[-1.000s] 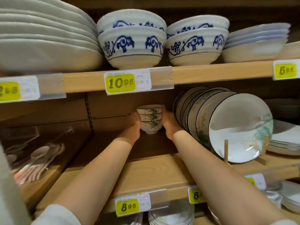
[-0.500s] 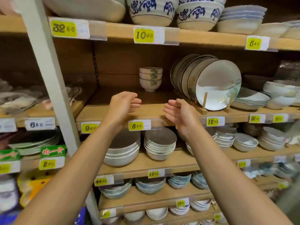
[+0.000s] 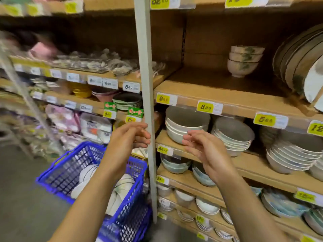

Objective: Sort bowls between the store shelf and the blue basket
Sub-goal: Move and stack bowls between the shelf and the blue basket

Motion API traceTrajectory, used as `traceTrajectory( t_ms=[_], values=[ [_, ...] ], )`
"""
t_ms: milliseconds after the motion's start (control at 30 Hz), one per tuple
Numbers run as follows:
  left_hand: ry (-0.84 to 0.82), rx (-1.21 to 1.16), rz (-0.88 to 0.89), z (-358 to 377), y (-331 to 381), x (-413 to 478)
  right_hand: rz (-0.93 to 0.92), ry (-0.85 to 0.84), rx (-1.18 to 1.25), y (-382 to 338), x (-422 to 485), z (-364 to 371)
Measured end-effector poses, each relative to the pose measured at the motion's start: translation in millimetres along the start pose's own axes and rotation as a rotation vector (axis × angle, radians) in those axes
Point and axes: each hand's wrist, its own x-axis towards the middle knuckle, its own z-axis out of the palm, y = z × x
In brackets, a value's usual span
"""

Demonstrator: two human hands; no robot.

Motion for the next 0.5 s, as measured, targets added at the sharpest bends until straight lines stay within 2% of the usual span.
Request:
traceTrajectory(
  t_ms=[167, 300, 500],
  values=[
    [0.287, 0.005, -0.160, -30.6, -40.5, -49.2, 0.184, -0.199, -0.076, 62.3, -0.3, 19.0],
    [0.410, 0.062, -0.296, -73.3, -65.0, -83.8, 0.320, -0.308, -0.098, 110.5, -6.8, 48.4],
    [0.603, 0.027, -0.352, -151.4, -77.9, -97.1, 0.408, -0.416, -0.175, 156.5, -12.9, 107.2]
  ],
)
